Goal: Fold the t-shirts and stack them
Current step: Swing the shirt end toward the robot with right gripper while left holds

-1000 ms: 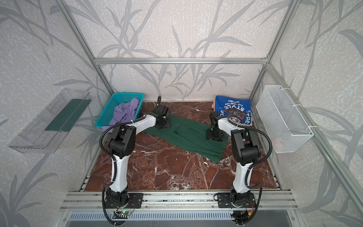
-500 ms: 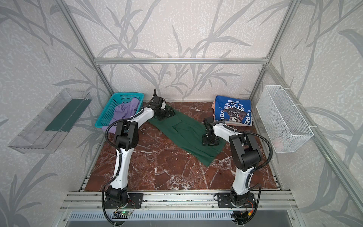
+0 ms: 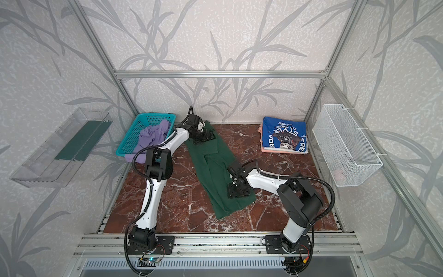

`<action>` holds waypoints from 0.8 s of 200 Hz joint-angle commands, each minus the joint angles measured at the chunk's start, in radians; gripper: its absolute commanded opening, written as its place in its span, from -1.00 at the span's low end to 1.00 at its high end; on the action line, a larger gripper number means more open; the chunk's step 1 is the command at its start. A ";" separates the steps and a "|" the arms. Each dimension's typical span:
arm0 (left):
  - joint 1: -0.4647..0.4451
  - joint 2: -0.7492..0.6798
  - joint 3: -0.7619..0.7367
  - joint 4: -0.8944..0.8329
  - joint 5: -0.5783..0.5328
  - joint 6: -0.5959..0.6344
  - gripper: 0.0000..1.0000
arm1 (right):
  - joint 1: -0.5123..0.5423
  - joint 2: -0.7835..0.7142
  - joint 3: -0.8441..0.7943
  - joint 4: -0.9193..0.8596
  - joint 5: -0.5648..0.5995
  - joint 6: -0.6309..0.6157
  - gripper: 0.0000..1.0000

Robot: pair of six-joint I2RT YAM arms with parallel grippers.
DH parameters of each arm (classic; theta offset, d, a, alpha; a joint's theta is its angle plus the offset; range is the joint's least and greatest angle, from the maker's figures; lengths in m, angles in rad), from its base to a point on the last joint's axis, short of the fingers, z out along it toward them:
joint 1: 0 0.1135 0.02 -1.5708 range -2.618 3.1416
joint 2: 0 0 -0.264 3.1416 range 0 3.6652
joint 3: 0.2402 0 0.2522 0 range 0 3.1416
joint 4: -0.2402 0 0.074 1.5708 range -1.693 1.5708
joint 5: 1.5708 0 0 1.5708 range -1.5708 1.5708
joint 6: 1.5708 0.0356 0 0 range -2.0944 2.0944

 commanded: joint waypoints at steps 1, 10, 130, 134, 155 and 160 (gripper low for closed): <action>-0.031 0.040 -0.006 -0.095 0.009 0.017 0.92 | 0.084 0.064 -0.009 -0.034 -0.016 0.046 0.17; -0.043 0.041 -0.005 -0.094 0.004 0.016 0.92 | 0.105 0.077 0.005 -0.026 -0.030 0.046 0.17; -0.159 0.221 0.320 -0.152 0.114 0.002 0.99 | 0.137 0.047 0.005 0.072 -0.061 0.060 0.20; -0.157 0.217 0.321 -0.148 0.112 0.002 0.99 | 0.137 0.042 0.006 0.073 -0.061 0.060 0.25; -0.148 0.185 0.321 -0.130 0.108 0.003 0.99 | 0.137 0.023 0.016 0.077 -0.079 0.060 0.42; -0.146 0.175 0.320 -0.129 0.107 0.008 0.99 | 0.137 -0.007 0.018 0.081 -0.087 0.060 0.45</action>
